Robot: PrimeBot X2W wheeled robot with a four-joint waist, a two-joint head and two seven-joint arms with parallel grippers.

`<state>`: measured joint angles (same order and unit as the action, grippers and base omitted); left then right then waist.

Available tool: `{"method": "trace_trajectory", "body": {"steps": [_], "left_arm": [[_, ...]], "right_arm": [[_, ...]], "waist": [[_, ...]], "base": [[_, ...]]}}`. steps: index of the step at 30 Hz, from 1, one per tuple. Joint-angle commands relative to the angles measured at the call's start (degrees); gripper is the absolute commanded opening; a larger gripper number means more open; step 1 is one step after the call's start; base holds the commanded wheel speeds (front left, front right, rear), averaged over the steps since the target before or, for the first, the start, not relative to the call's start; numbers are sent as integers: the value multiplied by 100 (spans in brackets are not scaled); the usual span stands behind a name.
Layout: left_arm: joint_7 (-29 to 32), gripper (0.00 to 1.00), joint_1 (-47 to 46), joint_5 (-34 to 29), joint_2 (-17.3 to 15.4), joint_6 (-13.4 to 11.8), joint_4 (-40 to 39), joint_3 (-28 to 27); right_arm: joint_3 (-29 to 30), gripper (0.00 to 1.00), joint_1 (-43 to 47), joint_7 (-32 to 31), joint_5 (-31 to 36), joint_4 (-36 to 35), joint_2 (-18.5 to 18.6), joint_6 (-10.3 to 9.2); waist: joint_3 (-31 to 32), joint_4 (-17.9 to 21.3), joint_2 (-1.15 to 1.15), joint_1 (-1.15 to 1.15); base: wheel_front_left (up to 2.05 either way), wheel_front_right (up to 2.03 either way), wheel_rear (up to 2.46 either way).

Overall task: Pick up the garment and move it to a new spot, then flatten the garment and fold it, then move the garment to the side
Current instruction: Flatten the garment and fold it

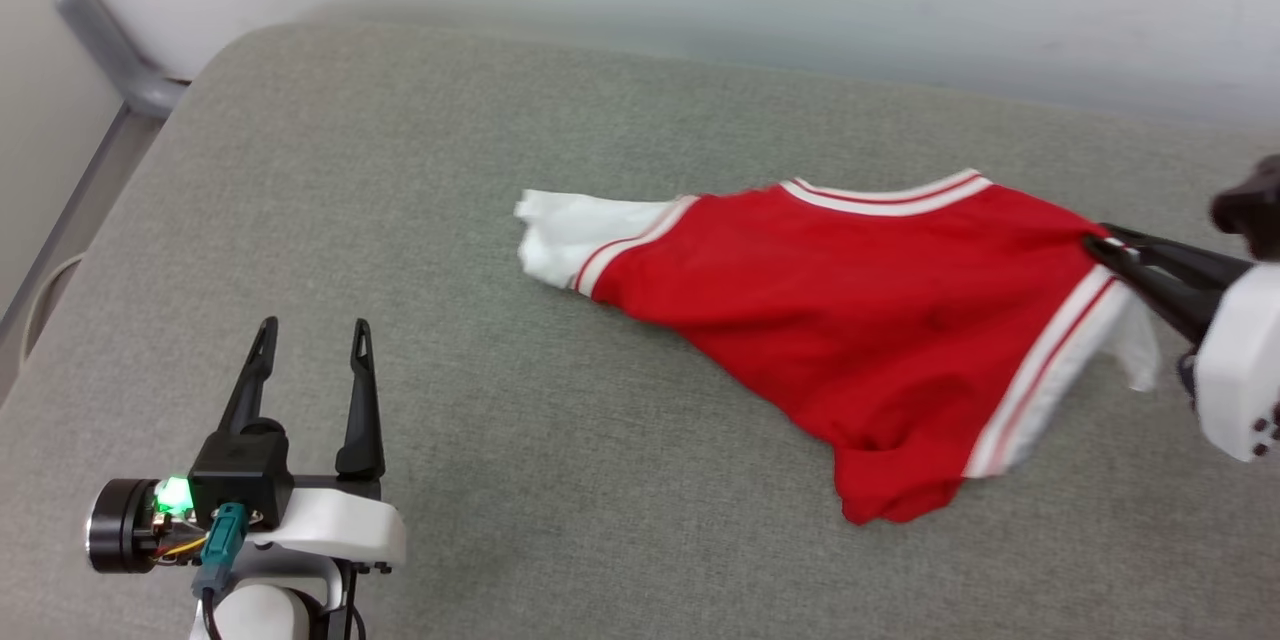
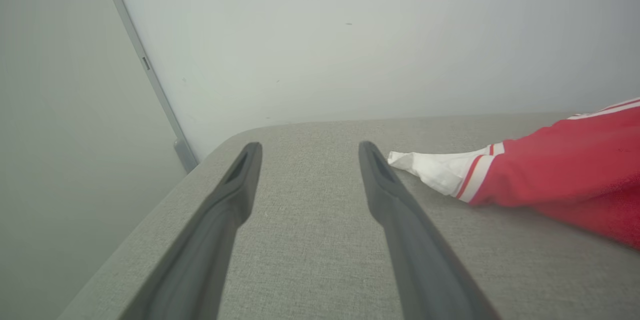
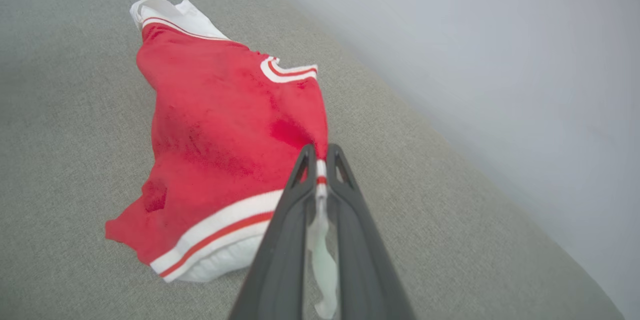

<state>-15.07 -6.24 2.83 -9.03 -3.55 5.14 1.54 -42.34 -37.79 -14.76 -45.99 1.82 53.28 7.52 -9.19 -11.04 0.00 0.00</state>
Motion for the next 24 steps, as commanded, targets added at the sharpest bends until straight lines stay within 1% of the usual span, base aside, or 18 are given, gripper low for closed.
{"method": "trace_trajectory", "body": {"steps": [1, 4, 7, 10, 13, 16, 18, 20, 22, 24], "left_arm": [[-15, 100, 66, -8, -43, 7, 12, -33], [-15, 100, 146, -4, -25, 22, 0, -67], [-15, 100, 184, -9, -9, 26, -24, -85], [-15, 100, 213, -13, 23, 34, -38, -96], [-15, 100, 172, -18, 65, 49, -61, -89], [-15, 100, 75, -29, 108, 71, -82, -68], [-15, 100, -11, -29, 137, 94, -96, -54], [-15, 100, -72, -36, 161, 102, -98, -42], [-15, 100, -146, -53, 186, 107, -119, -23], [-15, 100, -241, -57, 210, 114, -124, -15]], "right_arm": [[295, 0, 293, -50, 66, -75, 34, -6], [1144, 0, 844, -210, 237, -230, 69, -7], [1983, 0, 1373, -451, 499, -418, 25, -7], [2773, 0, 1862, -719, 724, -668, -117, -6], [3393, 0, 2236, -1032, 971, -943, -268, -7], [3812, 0, 2494, -1285, 1146, -1172, -505, -7], [4004, 0, 2573, -1399, 1237, -1257, -584, -7], [4070, 0, 2590, -1499, 1416, -1294, -583, -7], [4117, 0, 2475, -1562, 1335, -1251, -758, -6], [4088, 0, 2288, -1604, 1460, -1189, -662, -8]], "waist": [[91, 106, 0, 0], [133, 190, 0, 0], [142, 257, 0, 0], [115, 296, 0, 0], [40, 299, 0, 0], [-73, 261, 0, 0], [-188, 215, 0, 0], [-315, 160, 0, 0], [-455, 96, 0, 0], [-607, 22, 0, 0]], "base": [[0, 0, 0], [0, 0, 0], [0, 0, 0], [0, 0, 0], [0, 0, 0], [0, 0, 0], [0, 0, 0], [0, 0, 0], [0, 0, 0], [0, 0, 0]]}}
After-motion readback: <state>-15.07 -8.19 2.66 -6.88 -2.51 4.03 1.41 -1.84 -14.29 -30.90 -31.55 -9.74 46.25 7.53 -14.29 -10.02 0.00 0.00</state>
